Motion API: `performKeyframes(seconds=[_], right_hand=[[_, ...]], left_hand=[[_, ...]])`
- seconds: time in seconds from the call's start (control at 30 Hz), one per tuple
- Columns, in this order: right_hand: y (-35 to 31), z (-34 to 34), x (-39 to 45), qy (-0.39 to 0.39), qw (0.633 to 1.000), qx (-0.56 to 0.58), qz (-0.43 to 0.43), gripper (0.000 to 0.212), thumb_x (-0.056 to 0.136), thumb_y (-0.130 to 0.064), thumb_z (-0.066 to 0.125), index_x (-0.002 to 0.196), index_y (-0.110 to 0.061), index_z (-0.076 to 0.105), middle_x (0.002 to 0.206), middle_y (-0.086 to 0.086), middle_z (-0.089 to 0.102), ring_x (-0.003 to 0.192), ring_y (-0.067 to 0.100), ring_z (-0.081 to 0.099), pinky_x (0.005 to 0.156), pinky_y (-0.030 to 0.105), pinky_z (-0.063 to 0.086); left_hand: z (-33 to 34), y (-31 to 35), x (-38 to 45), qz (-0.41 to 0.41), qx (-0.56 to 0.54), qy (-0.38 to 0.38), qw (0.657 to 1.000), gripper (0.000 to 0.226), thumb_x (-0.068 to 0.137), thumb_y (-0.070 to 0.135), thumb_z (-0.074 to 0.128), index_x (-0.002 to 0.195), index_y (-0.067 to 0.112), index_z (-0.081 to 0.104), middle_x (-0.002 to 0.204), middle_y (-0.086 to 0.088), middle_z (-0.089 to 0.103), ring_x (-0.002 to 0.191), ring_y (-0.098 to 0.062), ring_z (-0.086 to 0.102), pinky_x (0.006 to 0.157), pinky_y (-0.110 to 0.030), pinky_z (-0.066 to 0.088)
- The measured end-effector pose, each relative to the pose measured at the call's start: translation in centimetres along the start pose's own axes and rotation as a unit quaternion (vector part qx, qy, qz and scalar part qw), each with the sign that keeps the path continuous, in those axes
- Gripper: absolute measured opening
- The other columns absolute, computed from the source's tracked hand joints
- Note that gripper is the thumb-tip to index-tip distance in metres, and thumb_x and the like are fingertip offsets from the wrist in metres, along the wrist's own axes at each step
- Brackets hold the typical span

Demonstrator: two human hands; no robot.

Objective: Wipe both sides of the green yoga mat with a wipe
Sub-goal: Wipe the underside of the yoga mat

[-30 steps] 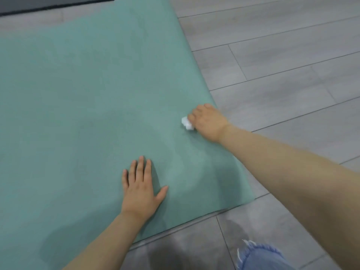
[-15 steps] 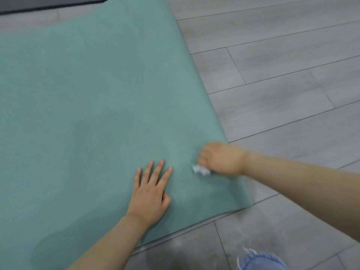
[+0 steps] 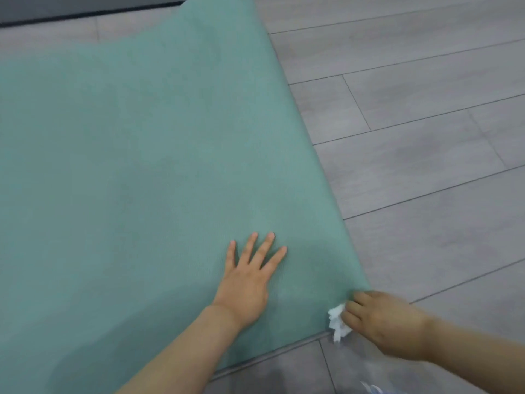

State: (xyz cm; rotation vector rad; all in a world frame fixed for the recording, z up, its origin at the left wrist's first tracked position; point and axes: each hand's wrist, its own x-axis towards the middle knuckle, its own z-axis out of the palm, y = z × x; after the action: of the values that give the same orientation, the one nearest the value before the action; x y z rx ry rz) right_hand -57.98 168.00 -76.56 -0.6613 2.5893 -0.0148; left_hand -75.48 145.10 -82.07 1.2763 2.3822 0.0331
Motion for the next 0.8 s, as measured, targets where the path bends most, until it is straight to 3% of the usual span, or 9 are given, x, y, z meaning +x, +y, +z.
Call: performKeyframes(seconds=[0.13,0.23,0.33,0.43,0.5,0.57,0.63,0.7,0.8], right_hand=[[6.8,-4.7,9.2,0.076,0.996,-0.008,0.052,0.008,0.078,-0.020,0.052,0.086,-0.019,0.051,0.078,0.003,0.056,0.060,0.024,0.060,0.046,0.025,0.034],[11.8,-9.8,16.4,0.076,0.976,0.002,0.204,0.022,0.091,-0.010,0.043,0.112,-0.009,0.048,0.111,0.014,0.052,0.092,0.034,0.061,0.061,0.034,0.030],[13.8,-12.0,18.5,0.108,0.944,0.035,0.310,0.025,0.092,-0.006,0.039,0.117,-0.006,0.044,0.115,0.017,0.049,0.093,0.037,0.059,0.064,0.038,0.031],[10.2,-6.4,12.9,0.063,0.972,0.057,0.218,0.033,0.084,-0.012,0.052,0.117,-0.010,0.050,0.109,0.012,0.054,0.086,0.035,0.061,0.062,0.038,0.040],[5.9,-2.9,6.6,0.016,0.985,0.060,0.163,0.042,0.064,-0.017,0.067,0.105,-0.018,0.057,0.094,0.003,0.060,0.067,0.025,0.064,0.050,0.030,0.045],[2.7,-0.4,1.3,-0.038,0.991,0.061,0.114,0.047,0.047,-0.024,0.069,0.092,-0.027,0.053,0.079,-0.006,0.057,0.048,0.016,0.057,0.038,0.024,0.040],[1.6,0.3,-1.0,-0.102,0.991,0.057,0.064,0.039,0.050,-0.028,0.062,0.087,-0.029,0.049,0.075,-0.009,0.053,0.047,0.013,0.054,0.037,0.022,0.040],[3.0,-0.9,0.4,-0.079,0.995,0.049,0.043,0.028,0.060,-0.029,0.054,0.087,-0.028,0.047,0.074,-0.009,0.054,0.050,0.012,0.055,0.041,0.022,0.042],[8.9,-5.3,7.4,0.011,0.992,0.043,0.122,0.019,0.081,-0.017,0.053,0.100,-0.019,0.049,0.094,0.003,0.057,0.075,0.025,0.063,0.057,0.029,0.039]], left_hand=[[-0.6,0.6,0.6,-0.023,-0.019,-0.029,0.999,0.089,0.077,0.017,0.041,0.156,0.038,0.006,0.165,0.005,-0.013,0.151,-0.030,-0.015,0.115,-0.060,-0.013],[-0.8,0.9,0.7,-0.041,-0.040,-0.022,0.998,0.087,0.078,0.016,0.044,0.156,0.037,0.012,0.165,0.005,-0.009,0.151,-0.029,-0.014,0.115,-0.060,-0.014],[-1.1,1.2,0.9,-0.045,-0.038,-0.010,0.998,0.085,0.079,0.012,0.044,0.155,0.036,0.014,0.165,0.004,-0.008,0.151,-0.030,-0.014,0.115,-0.062,-0.013],[-0.7,0.9,0.8,-0.039,-0.032,-0.030,0.998,0.088,0.080,0.011,0.045,0.156,0.037,0.009,0.165,0.005,-0.013,0.150,-0.029,-0.017,0.114,-0.060,-0.015],[-0.6,0.6,0.8,-0.030,-0.034,-0.012,0.999,0.091,0.071,0.012,0.046,0.155,0.036,0.020,0.166,0.002,0.000,0.152,-0.032,-0.004,0.114,-0.061,-0.009],[-0.8,0.5,0.8,-0.026,-0.041,-0.008,0.999,0.092,0.074,0.012,0.047,0.156,0.038,0.014,0.166,0.004,-0.008,0.152,-0.031,-0.010,0.112,-0.058,-0.015],[-0.9,0.5,0.8,-0.030,-0.030,-0.046,0.998,0.092,0.082,0.014,0.046,0.156,0.039,-0.001,0.162,0.008,-0.025,0.148,-0.027,-0.024,0.112,-0.057,-0.021],[-1.2,0.7,0.8,-0.037,-0.026,-0.048,0.998,0.092,0.082,0.014,0.047,0.156,0.038,-0.001,0.162,0.007,-0.023,0.149,-0.028,-0.023,0.113,-0.059,-0.019],[-1.1,0.9,0.9,-0.041,-0.039,-0.051,0.997,0.094,0.063,0.014,0.054,0.151,0.035,0.030,0.165,0.000,0.016,0.151,-0.034,0.014,0.114,-0.065,0.004]])
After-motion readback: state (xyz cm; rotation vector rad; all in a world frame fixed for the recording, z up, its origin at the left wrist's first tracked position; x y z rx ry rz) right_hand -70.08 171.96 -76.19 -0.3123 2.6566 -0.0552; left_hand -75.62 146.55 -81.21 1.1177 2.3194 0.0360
